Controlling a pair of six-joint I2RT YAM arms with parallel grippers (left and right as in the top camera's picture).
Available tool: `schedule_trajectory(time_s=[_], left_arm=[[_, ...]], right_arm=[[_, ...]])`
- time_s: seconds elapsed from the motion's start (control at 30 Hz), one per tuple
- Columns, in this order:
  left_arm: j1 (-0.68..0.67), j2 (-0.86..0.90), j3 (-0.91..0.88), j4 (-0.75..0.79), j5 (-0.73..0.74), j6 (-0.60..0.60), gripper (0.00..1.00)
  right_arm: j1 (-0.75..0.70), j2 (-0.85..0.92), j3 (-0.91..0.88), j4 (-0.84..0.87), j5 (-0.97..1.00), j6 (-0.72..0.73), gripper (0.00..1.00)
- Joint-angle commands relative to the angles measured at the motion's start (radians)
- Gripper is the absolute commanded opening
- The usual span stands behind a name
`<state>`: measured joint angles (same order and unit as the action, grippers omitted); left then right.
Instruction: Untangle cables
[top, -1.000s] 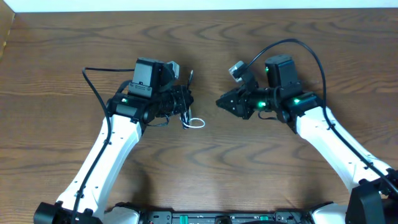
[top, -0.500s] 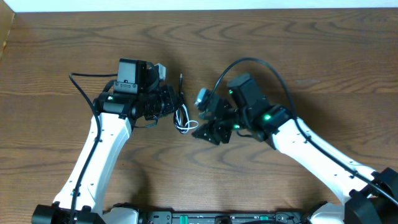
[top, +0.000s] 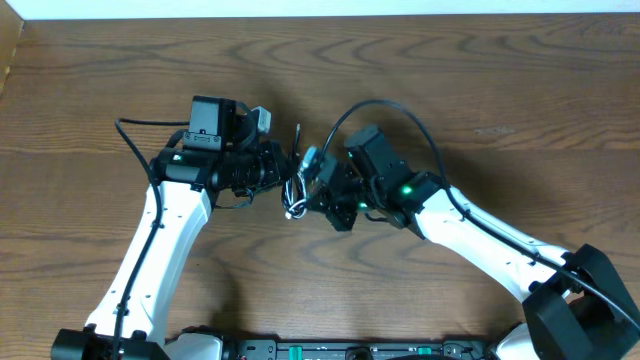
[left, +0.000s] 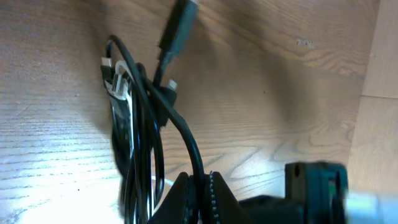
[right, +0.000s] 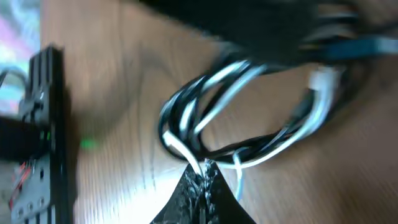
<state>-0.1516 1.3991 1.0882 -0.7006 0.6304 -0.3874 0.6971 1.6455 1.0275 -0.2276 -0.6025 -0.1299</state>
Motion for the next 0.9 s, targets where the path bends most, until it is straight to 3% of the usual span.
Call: schedule_trajectory(time_s=[0.0, 0.13, 0.37, 0.57, 0.73, 0.87], left_arm=[[0.021, 0.006, 0.012, -0.010, 0.023, 0.020, 0.07], [0.053, 0.006, 0.012, -0.029, 0.024, 0.020, 0.07], [0.057, 0.006, 0.012, -0.031, 0.024, 0.020, 0.07], [0.057, 0.006, 0.012, -0.024, 0.025, 0.019, 0.08], [0.057, 0.006, 0.012, -0.008, 0.088, 0.016, 0.07], [0.057, 0.006, 0.012, 0.036, 0.175, 0.016, 0.08]], right_arm=[[-0.075, -0.019, 0.012, 0.008, 0.119, 0.254, 0.01], [-0.196, -0.018, 0.012, -0.047, 0.267, 0.515, 0.01], [-0.228, -0.016, 0.012, -0.150, 0.415, 0.619, 0.01], [-0.228, -0.016, 0.012, -0.153, 0.393, 0.597, 0.01], [-0.228, -0.016, 0.012, -0.024, 0.064, 0.378, 0.08], [-0.216, -0.016, 0.012, 0.063, -0.044, 0.414, 0.06]])
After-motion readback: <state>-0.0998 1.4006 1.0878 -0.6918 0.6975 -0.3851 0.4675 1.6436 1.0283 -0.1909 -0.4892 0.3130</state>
